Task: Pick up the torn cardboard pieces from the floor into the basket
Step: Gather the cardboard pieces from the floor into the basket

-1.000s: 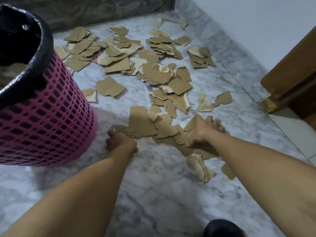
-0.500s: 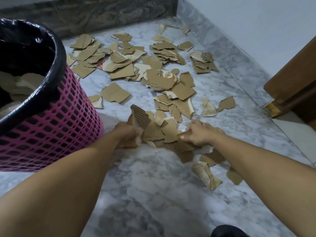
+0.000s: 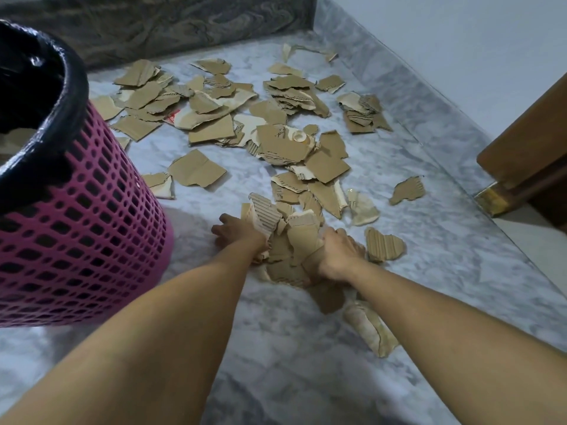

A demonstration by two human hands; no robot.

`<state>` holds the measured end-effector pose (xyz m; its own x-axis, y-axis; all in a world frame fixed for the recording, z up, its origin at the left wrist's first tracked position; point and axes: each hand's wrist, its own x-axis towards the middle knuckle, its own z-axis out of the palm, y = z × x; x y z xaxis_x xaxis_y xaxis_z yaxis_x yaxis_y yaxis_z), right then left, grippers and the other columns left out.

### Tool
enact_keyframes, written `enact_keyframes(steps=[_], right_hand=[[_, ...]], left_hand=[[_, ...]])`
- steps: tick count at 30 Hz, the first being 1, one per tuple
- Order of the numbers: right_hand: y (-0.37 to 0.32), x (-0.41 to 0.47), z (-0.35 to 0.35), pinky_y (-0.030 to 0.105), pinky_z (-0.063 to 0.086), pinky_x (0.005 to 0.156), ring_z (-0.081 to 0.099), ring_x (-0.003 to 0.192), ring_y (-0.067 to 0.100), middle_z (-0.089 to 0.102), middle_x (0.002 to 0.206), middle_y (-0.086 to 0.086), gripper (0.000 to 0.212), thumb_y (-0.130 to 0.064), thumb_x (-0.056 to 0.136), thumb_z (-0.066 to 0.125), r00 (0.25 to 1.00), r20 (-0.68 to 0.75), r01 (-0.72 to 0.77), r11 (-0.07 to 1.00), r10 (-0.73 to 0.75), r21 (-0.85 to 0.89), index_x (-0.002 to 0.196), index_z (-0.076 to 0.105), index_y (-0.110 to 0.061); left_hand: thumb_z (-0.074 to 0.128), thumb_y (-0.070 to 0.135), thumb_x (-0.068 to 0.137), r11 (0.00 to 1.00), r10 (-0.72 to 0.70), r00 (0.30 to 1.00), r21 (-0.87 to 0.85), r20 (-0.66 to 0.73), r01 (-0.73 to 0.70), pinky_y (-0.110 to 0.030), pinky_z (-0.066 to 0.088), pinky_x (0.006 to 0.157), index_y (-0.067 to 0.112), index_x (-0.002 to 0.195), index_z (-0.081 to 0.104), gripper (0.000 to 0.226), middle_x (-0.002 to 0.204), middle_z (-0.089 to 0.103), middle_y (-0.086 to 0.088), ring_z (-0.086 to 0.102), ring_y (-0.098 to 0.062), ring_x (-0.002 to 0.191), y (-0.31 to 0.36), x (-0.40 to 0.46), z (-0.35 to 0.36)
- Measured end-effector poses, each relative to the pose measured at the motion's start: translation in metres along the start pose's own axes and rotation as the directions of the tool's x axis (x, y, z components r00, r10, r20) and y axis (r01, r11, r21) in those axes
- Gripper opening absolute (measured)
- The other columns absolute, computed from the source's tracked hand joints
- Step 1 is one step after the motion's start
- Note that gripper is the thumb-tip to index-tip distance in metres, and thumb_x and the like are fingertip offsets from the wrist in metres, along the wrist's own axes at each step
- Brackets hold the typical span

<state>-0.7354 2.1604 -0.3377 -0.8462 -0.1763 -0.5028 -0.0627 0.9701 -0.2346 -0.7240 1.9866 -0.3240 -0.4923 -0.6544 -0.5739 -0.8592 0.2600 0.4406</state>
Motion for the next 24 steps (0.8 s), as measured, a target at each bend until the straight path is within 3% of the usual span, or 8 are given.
enact_keyframes(steps=[6, 8, 11, 13, 15, 19, 22, 24], right_hand=[[0.020, -0.010, -0.022, 0.037, 0.047, 0.099, 0.054, 0.120, 0.032, 0.054, 0.134, 0.008, 0.096, -0.040, 0.058, 0.092, 0.992, 0.123, -0.008, 0.970, -0.023, 0.244, 0.137, 0.041, -0.019], [0.036, -0.014, -0.040, 0.035, 0.041, 0.106, 0.050, 0.128, 0.031, 0.051, 0.142, 0.012, 0.096, -0.035, 0.065, 0.090, 0.994, 0.112, -0.037, 0.941, 0.000, 0.335, 0.144, 0.041, -0.013], [0.062, -0.020, -0.076, 0.032, 0.046, 0.098, 0.061, 0.113, 0.026, 0.065, 0.121, 0.008, 0.069, -0.033, 0.065, 0.089, 0.996, 0.055, -0.088, 0.890, 0.071, 0.447, 0.124, 0.059, -0.013], [0.079, -0.029, -0.099, 0.029, 0.048, 0.094, 0.062, 0.101, 0.020, 0.066, 0.112, 0.001, 0.056, -0.031, 0.065, 0.089, 0.993, 0.026, -0.114, 0.829, 0.120, 0.547, 0.111, 0.060, -0.017], [0.101, -0.036, -0.114, 0.035, 0.053, 0.094, 0.068, 0.095, 0.019, 0.070, 0.109, 0.000, 0.065, -0.037, 0.053, 0.092, 0.981, 0.018, -0.155, 0.721, 0.194, 0.675, 0.105, 0.064, -0.010], [0.141, -0.054, -0.120, 0.047, 0.057, 0.090, 0.073, 0.093, 0.024, 0.075, 0.104, 0.009, 0.045, -0.021, 0.067, 0.088, 0.948, 0.003, -0.157, 0.461, 0.317, 0.874, 0.106, 0.069, -0.010], [0.164, -0.069, -0.113, 0.046, 0.054, 0.095, 0.069, 0.101, 0.024, 0.073, 0.111, 0.006, 0.040, -0.019, 0.075, 0.084, 0.892, 0.014, -0.171, 0.311, 0.451, 0.935, 0.110, 0.066, -0.012], [0.178, -0.078, -0.104, 0.047, 0.054, 0.095, 0.067, 0.104, 0.025, 0.071, 0.114, 0.004, 0.029, -0.019, 0.077, 0.083, 0.852, 0.025, -0.194, 0.270, 0.523, 0.943, 0.101, 0.065, -0.017]], left_hand=[[0.078, 0.002, 0.071, 0.994, 0.035, 0.993, -0.105, 0.111, -0.023, -0.037, 0.055, 0.091, -0.003, 0.114, 0.051, 0.051, 0.119, 0.061, -0.019, 0.061, -0.032, 0.112, 0.000, 0.000, -0.012], [0.071, -0.006, 0.077, 0.974, 0.025, 0.975, -0.224, 0.221, 0.026, -0.036, 0.060, 0.074, -0.006, 0.107, 0.052, 0.036, 0.099, 0.063, -0.016, 0.067, -0.032, 0.094, 0.003, -0.007, -0.015], [0.067, -0.004, 0.084, 0.940, 0.056, 0.940, -0.334, 0.335, 0.063, -0.027, 0.052, 0.037, 0.002, 0.105, 0.051, 0.027, 0.078, 0.059, -0.009, 0.063, -0.023, 0.060, 0.019, -0.019, -0.023], [0.073, 0.010, 0.082, 0.938, 0.084, 0.919, -0.342, 0.384, 0.057, -0.030, 0.052, 0.045, 0.002, 0.111, 0.058, 0.034, 0.073, 0.067, -0.008, 0.063, -0.020, 0.051, 0.031, -0.023, -0.023], [0.074, 0.017, 0.079, 0.930, 0.120, 0.898, -0.364, 0.423, 0.047, -0.034, 0.051, 0.054, 0.007, 0.116, 0.061, 0.041, 0.075, 0.072, -0.009, 0.064, -0.022, 0.053, 0.042, -0.027, -0.019], [0.067, 0.004, 0.085, 0.891, 0.211, 0.845, -0.452, 0.492, 0.041, -0.024, 0.046, 0.043, 0.003, 0.119, 0.058, 0.035, 0.080, 0.070, -0.010, 0.064, -0.020, 0.046, 0.062, -0.051, -0.007], [0.069, 0.002, 0.085, 0.950, 0.257, 0.756, -0.299, 0.602, -0.085, -0.020, 0.044, 0.041, 0.003, 0.101, 0.058, 0.020, 0.077, 0.065, -0.011, 0.063, -0.022, 0.054, 0.057, -0.075, 0.011], [0.075, 0.008, 0.081, 0.966, 0.247, 0.686, -0.120, 0.684, -0.228, -0.027, 0.049, 0.052, 0.002, 0.094, 0.061, 0.021, 0.082, 0.063, -0.013, 0.063, -0.025, 0.067, 0.047, -0.092, 0.028]])
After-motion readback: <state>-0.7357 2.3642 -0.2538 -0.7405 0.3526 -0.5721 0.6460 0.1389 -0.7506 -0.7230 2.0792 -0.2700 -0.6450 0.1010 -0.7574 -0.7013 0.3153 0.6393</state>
